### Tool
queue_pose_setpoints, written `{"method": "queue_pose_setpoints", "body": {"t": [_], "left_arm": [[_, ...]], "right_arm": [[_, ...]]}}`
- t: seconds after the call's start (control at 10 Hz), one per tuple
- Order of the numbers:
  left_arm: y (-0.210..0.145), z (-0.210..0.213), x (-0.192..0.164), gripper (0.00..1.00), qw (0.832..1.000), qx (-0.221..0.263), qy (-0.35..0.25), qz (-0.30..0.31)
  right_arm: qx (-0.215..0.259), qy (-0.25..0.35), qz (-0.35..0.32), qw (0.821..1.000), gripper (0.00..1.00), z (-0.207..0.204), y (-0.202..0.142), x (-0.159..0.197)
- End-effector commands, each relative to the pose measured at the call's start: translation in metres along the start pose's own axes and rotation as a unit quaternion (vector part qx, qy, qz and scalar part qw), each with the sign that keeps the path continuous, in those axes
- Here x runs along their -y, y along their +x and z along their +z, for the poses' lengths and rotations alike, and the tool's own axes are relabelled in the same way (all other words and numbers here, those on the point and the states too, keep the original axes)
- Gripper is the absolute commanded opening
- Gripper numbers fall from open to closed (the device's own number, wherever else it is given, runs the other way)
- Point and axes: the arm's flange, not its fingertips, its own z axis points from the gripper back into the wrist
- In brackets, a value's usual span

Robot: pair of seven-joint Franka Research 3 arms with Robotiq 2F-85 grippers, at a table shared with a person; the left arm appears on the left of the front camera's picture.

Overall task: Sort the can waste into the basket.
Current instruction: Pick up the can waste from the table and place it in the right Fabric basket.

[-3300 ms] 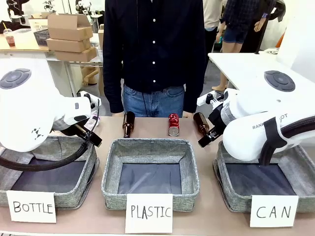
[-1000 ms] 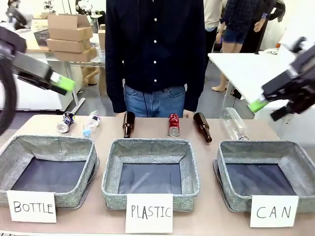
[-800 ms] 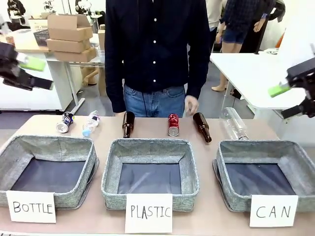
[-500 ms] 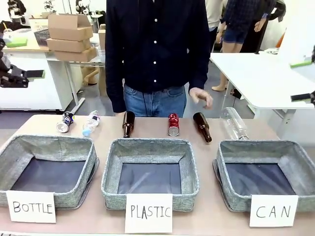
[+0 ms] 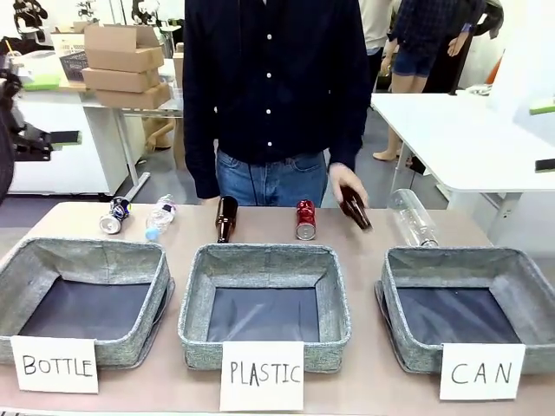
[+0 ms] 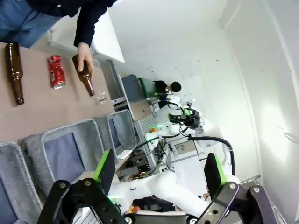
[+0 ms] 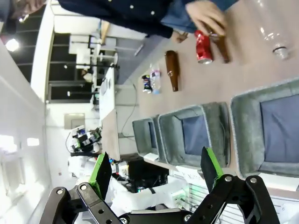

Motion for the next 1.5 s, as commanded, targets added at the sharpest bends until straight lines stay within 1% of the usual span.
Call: {"method": "queue_pose_setpoints", "body": {"t": [0.0, 0.1, 0.2, 0.3, 0.4, 0.5, 0.6, 0.7, 0.8, 0.9, 1.0, 1.1, 1.2, 1.3, 1.4], "left_arm": [[0.000, 0.001, 0.000, 1.00, 1.000, 0.003, -0.025, -0.001], [0.000, 0.001, 0.000, 1.00, 1.000, 0.003, -0.025, -0.001], [0.000, 0.003, 0.001, 1.00, 1.000, -0.001, -0.010, 0.003], [0.010, -0.006, 0.007, 1.00, 0.997, -0.050, 0.051, -0.031], [0.023, -0.017, 0.010, 1.00, 0.992, -0.086, 0.086, -0.045], [0.035, -0.021, 0.007, 1.00, 0.987, -0.100, 0.114, -0.054], [0.052, -0.026, -0.003, 1.00, 0.987, -0.067, 0.140, -0.035], [0.016, -0.020, 0.010, 1.00, 0.994, -0.076, 0.076, -0.036], [0.031, -0.026, 0.007, 1.00, 0.990, -0.081, 0.108, -0.043], [0.024, 0.004, 0.029, 1.00, 0.993, -0.118, 0.005, -0.030], [-0.002, 0.058, 0.077, 1.00, 0.993, -0.078, 0.015, -0.084], [-0.034, 0.101, 0.121, 1.00, 0.991, -0.020, 0.028, -0.128], [-0.064, 0.129, 0.150, 1.00, 0.987, 0.023, 0.053, -0.149], [-0.086, 0.147, 0.165, 1.00, 0.986, 0.034, 0.060, -0.150], [-0.104, 0.168, 0.166, 1.00, 0.985, 0.062, 0.046, -0.153]], "right_arm": [[-0.011, 0.025, -0.016, 0.999, 1.00, 0.002, 0.002, 0.000], [-0.011, 0.025, -0.016, 0.999, 1.00, 0.002, 0.002, 0.000], [-0.011, 0.025, -0.016, 0.999, 1.00, 0.002, 0.002, 0.000], [-0.011, 0.025, -0.016, 0.999, 1.00, 0.002, 0.002, 0.000], [-0.011, 0.025, -0.016, 0.999, 1.00, 0.002, 0.002, 0.000], [-0.011, 0.025, -0.016, 0.999, 1.00, 0.002, 0.002, 0.000], [-0.011, 0.025, -0.016, 0.999, 1.00, 0.002, 0.002, 0.000], [-0.011, 0.025, -0.016, 0.999, 1.00, 0.002, 0.002, 0.000], [-0.011, 0.025, -0.016, 0.999, 1.00, 0.002, 0.002, 0.000], [-0.011, 0.025, -0.016, 0.999, 1.00, 0.002, 0.002, 0.000], [-0.011, 0.025, -0.016, 0.999, 1.00, 0.002, 0.002, 0.000], [-0.011, 0.025, -0.016, 0.999, 1.00, 0.002, 0.002, 0.000], [-0.011, 0.025, -0.016, 0.999, 1.00, 0.002, 0.002, 0.000], [-0.011, 0.025, -0.016, 0.999, 1.00, 0.002, 0.002, 0.000], [-0.011, 0.025, -0.016, 0.999, 1.00, 0.002, 0.002, 0.000]]}}
